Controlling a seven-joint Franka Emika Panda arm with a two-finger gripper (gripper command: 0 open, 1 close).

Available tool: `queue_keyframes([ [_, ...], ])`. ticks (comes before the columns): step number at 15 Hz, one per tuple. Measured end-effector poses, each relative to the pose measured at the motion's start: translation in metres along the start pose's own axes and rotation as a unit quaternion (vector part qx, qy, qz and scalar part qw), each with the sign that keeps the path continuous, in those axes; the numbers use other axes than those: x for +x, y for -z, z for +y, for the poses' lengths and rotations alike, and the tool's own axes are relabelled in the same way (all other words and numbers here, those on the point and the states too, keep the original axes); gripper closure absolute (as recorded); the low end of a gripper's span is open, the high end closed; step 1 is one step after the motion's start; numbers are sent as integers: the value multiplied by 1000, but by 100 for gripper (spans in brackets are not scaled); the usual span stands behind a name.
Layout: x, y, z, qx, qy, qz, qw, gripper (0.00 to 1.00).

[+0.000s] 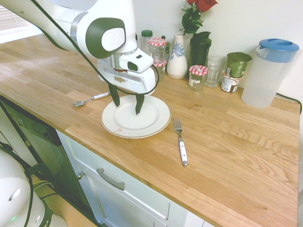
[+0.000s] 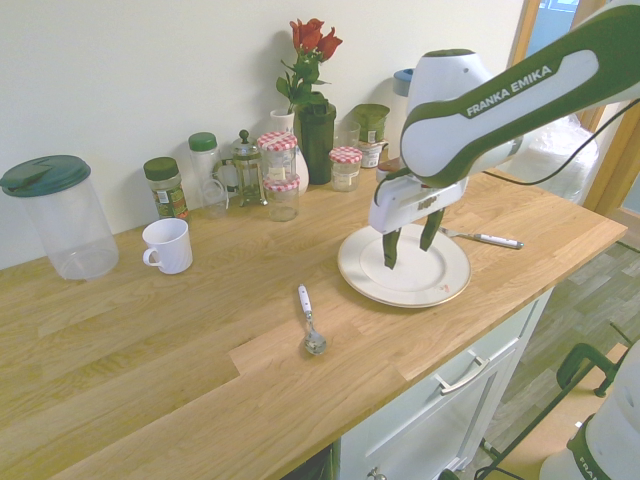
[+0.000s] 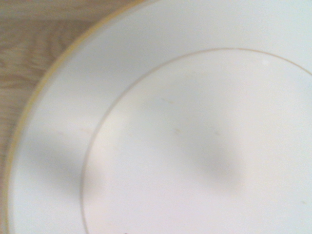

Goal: Put the fork into the plate

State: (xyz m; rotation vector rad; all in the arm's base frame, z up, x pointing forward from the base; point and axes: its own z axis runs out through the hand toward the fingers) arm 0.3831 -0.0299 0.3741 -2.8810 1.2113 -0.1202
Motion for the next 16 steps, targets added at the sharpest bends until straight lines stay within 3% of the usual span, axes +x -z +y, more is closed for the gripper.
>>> queue_keyframes([
  [4, 24, 28, 70, 29, 3, 18, 999, 0],
  [7, 37, 44, 114, 24, 14, 16, 999, 0],
  [12, 75, 46, 151, -17, 43, 16, 999, 0],
  [16, 113, 30, 159, -28, 76, -18, 997, 0],
])
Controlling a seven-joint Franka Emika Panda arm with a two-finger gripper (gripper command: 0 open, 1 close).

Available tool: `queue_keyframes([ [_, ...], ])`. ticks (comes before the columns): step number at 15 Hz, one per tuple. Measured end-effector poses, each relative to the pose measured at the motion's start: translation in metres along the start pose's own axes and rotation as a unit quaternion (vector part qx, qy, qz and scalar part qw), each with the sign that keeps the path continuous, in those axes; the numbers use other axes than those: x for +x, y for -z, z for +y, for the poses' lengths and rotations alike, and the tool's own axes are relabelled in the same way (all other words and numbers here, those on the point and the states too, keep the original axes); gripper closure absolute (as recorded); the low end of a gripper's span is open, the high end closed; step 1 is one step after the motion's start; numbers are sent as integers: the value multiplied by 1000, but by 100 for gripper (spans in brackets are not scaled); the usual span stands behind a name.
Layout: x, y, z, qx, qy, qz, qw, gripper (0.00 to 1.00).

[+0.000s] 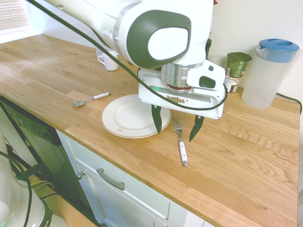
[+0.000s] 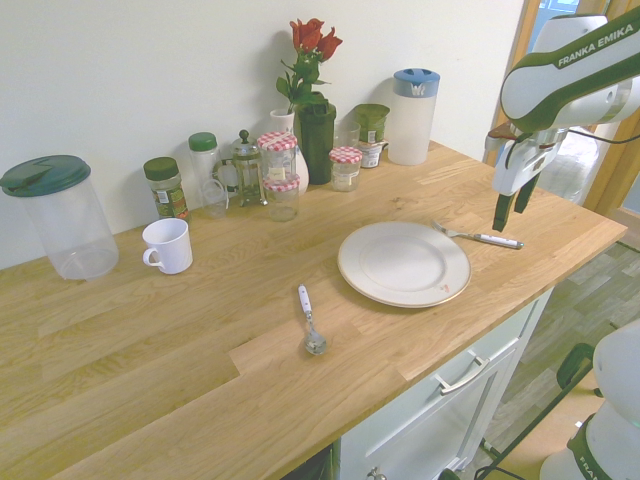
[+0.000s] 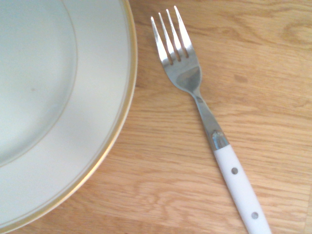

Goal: Put the fork into the plate

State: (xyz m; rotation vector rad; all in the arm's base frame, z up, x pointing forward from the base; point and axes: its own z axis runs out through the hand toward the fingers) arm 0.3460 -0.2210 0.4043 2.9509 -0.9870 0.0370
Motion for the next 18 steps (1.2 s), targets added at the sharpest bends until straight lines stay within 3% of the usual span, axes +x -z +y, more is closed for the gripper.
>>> queue_keyframes([
  [7, 28, -32, -5, -14, 26, -35, 999, 0],
  [14, 39, -57, -17, -23, 28, -39, 999, 0],
  [15, 39, -58, -19, -23, 28, -40, 999, 100],
  [18, 43, -65, -25, -25, 27, -39, 999, 100],
])
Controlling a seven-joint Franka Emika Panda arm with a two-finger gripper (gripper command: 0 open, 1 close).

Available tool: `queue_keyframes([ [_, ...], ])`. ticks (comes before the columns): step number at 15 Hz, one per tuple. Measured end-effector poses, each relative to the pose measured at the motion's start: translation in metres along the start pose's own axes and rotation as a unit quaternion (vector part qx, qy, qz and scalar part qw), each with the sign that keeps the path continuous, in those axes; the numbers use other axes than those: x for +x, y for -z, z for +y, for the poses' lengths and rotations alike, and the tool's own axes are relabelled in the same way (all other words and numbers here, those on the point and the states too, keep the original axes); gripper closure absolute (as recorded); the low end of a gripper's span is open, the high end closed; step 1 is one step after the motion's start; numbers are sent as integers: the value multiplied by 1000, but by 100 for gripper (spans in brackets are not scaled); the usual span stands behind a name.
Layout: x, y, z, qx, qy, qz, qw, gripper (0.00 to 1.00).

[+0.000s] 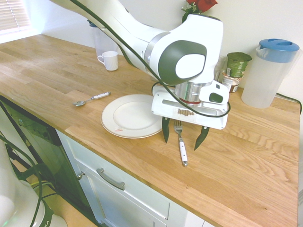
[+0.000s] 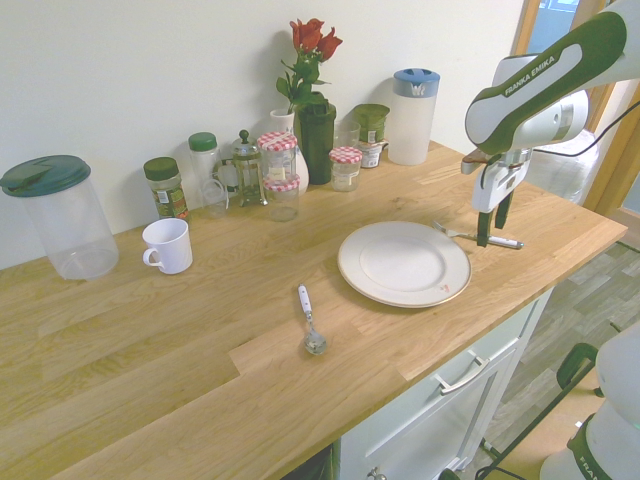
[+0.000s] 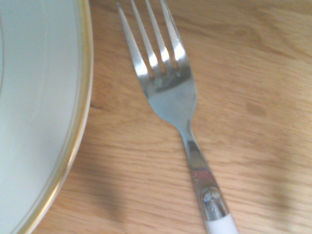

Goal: Put the fork into the plate

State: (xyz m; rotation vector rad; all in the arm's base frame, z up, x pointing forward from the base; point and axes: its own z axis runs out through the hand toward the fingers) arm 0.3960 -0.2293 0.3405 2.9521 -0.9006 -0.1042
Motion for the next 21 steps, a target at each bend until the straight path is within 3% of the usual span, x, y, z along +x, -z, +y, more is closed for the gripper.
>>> queue_keyframes([
  [21, 8, -8, -7, -2, -1, 7, 1000, 100],
])
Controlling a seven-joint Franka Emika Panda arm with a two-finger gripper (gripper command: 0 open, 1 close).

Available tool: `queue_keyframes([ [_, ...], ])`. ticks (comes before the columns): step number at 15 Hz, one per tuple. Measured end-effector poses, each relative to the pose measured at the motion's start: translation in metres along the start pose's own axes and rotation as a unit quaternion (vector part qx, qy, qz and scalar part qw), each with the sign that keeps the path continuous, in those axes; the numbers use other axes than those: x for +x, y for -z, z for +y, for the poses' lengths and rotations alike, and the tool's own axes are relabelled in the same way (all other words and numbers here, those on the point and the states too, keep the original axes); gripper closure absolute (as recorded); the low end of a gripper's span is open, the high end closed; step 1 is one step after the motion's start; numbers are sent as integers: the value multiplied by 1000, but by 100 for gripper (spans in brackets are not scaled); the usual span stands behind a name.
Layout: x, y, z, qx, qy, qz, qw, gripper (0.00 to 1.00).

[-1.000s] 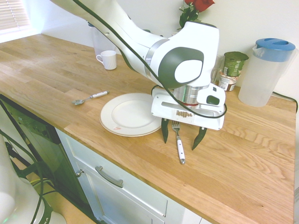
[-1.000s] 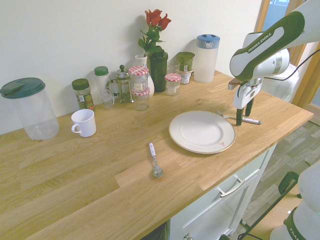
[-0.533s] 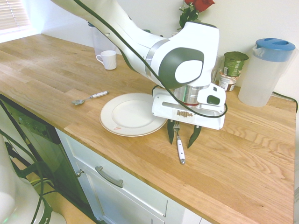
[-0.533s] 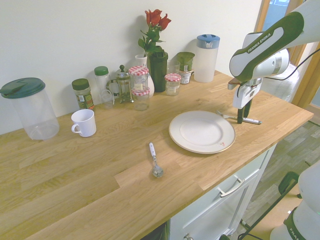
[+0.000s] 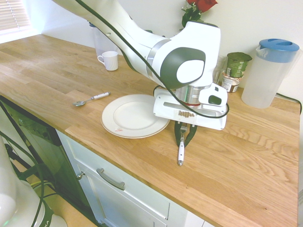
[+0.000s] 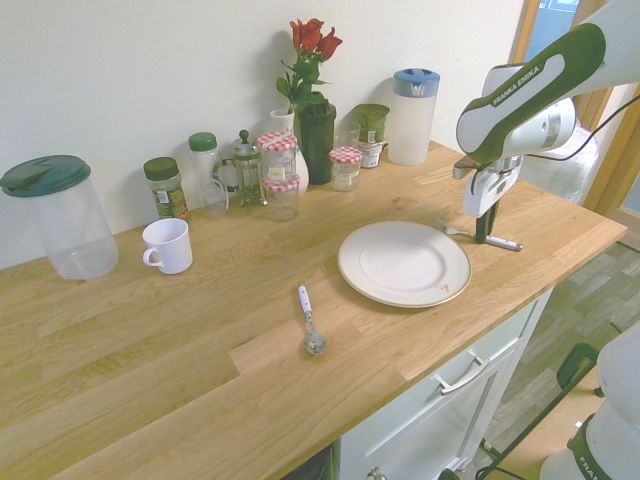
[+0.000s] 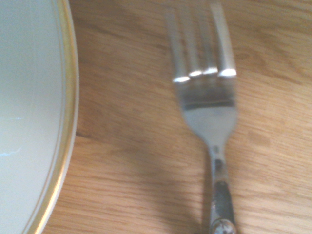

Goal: Put the fork into the plate

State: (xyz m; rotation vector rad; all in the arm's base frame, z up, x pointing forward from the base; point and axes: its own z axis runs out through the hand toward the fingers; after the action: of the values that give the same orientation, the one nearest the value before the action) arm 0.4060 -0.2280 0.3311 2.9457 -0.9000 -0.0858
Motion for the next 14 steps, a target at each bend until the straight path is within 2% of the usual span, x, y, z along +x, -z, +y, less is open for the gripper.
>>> queue_keyframes([
  [9, 0, 6, 2, 6, 0, 2, 1000, 100],
  [14, -18, 61, 34, 45, 3, 13, 999, 100],
])
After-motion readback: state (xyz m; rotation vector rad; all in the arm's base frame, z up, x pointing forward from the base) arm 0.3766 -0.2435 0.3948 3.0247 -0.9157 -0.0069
